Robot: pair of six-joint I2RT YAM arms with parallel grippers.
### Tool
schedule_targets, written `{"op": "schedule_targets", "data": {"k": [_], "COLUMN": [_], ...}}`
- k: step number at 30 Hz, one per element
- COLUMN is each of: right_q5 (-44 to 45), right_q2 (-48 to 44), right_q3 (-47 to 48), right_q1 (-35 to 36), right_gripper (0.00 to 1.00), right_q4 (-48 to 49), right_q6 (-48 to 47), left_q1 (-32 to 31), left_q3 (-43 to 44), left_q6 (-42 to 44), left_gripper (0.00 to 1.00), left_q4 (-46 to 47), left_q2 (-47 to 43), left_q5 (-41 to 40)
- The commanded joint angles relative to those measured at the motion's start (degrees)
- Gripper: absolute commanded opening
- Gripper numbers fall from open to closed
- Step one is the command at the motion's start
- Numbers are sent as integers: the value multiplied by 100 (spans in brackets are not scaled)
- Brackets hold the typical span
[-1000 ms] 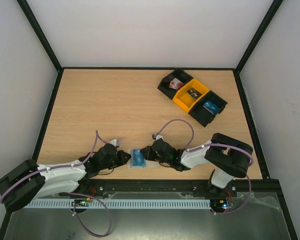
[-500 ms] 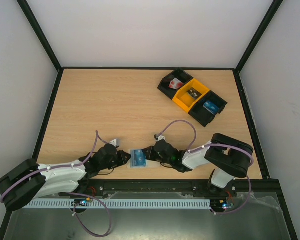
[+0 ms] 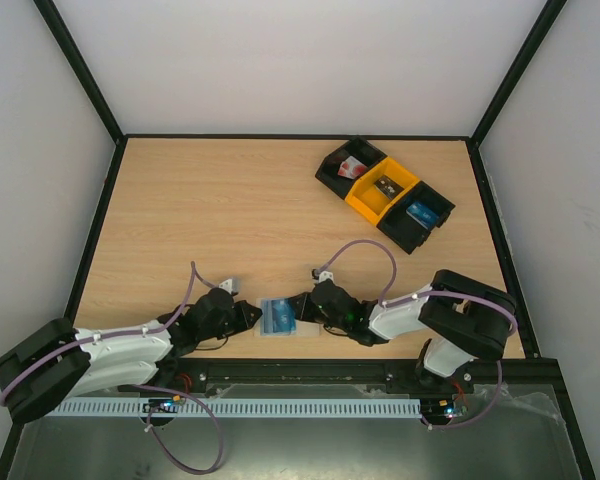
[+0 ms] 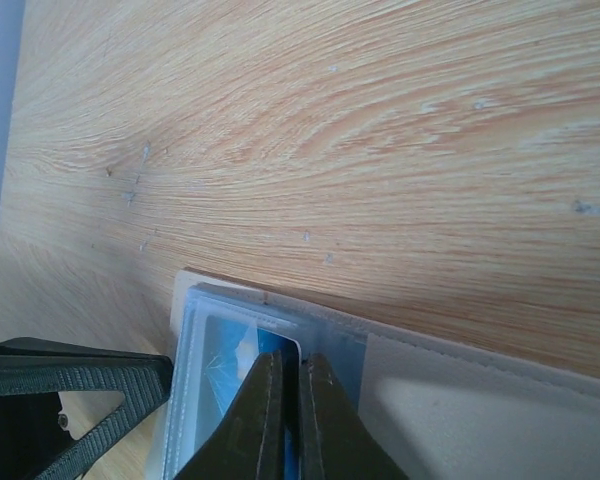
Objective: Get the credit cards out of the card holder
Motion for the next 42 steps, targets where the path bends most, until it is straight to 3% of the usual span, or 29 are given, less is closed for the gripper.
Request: {"op": "schedule_targets", "data": {"k": [1, 11, 21, 23, 28, 32, 38, 42], "right_q5": [290, 294, 452, 507, 474, 246, -619, -1242], "right_q2": [-99, -255, -1221, -1427, -2126, -2722, -3686, -4228], "right_q3": [-109, -204, -292, -281, -175, 54, 182, 145], "right_q1": [2, -3, -3, -3, -3, -3, -3, 1], "right_gripper": [4, 2, 2, 2, 2, 2, 2, 2], "right_q4": [-432, -503, -1230, -1452, -2022, -2589, -2938, -2719], "right_q6": [-18, -45, -320, -407, -675, -1020, -1449, -1439], "left_q1": [-32, -31, -22, -19, -11, -3, 0, -3], "left_q3": [-256, -263, -204, -132, 283, 656, 987, 945], "left_q6": [-44, -97, -193, -164, 76, 499, 1313, 1616], "left_gripper": [10, 9, 11, 17, 46, 62, 71, 74], "left_q4": [-702, -718, -727, -873, -1354, -1490, -1542, -1163], "left_q2": [37, 43, -160, -328, -961, -1567, -2373, -2781], "left_q5": [-184, -202, -132, -135, -109, 84, 687, 1638]}}
